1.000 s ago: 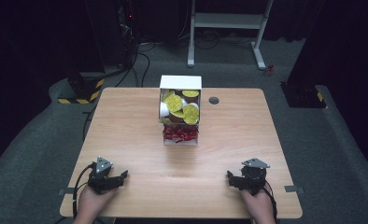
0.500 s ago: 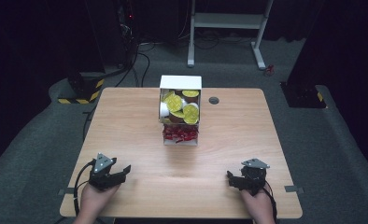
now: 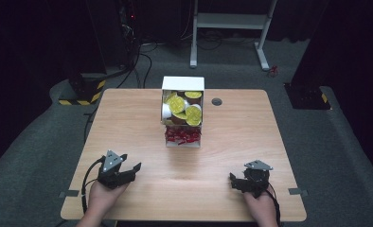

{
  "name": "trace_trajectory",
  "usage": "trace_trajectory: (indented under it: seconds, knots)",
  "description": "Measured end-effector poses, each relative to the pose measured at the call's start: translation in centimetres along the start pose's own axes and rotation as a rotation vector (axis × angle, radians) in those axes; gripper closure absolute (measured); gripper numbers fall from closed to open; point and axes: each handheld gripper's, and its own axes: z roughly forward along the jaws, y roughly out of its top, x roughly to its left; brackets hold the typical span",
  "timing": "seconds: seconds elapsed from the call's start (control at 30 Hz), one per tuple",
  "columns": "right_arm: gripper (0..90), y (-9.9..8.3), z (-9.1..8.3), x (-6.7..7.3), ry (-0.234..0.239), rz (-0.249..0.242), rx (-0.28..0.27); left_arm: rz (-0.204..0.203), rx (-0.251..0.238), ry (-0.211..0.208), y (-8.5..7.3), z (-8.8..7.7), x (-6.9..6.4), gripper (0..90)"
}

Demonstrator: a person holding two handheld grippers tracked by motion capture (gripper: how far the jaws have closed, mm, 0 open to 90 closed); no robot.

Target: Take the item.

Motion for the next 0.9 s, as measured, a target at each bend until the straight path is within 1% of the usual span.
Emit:
trace_trajectory:
  seconds: [0.1, 0.13, 0.23, 0.27, 0.43, 0.53, 0.57, 0.7, 0.77, 0.9]
  knots:
    - [7.9, 0.0, 0.0, 0.0, 0.000, 0.000, 0.000, 0.001, -0.009, -0.005, 0.4, 0.2, -0.1, 33.3]
    - [7.9, 0.0, 0.0, 0.0, 0.000, 0.000, 0.000, -0.003, -0.022, -0.010, 0.8, 0.4, -0.2, 33.3]
    - [7.9, 0.0, 0.0, 0.0, 0.000, 0.002, 0.001, -0.008, -0.027, -0.017, 1.1, 0.5, -0.3, 33.2]
    - [7.9, 0.0, 0.0, 0.0, 0.000, 0.002, 0.001, 0.000, -0.030, -0.021, 1.5, 0.7, -0.6, 33.1]
    - [7.9, -0.1, -0.1, 0.0, 0.001, -0.004, -0.001, -0.002, -0.039, -0.030, 2.1, 1.1, -1.1, 33.0]
    - [7.9, -0.1, -0.1, 0.0, 0.001, -0.005, -0.001, 0.011, -0.042, -0.038, 2.8, 1.4, -1.5, 33.0]
    - [7.9, -0.1, -0.1, 0.0, 0.001, -0.005, -0.001, 0.011, -0.042, -0.038, 2.8, 1.4, -1.5, 33.0]
    - [7.9, -0.1, -0.1, 0.0, 0.002, -0.002, 0.000, 0.012, -0.045, -0.050, 3.6, 1.8, -1.9, 33.5]
    - [7.9, -0.1, -0.1, 0.1, 0.003, 0.000, 0.000, 0.013, -0.047, -0.051, 3.7, 1.9, -2.0, 33.5]
    - [7.9, -0.1, -0.1, 0.1, 0.004, -0.003, 0.000, 0.021, -0.055, -0.056, 4.4, 2.4, -2.4, 33.5]
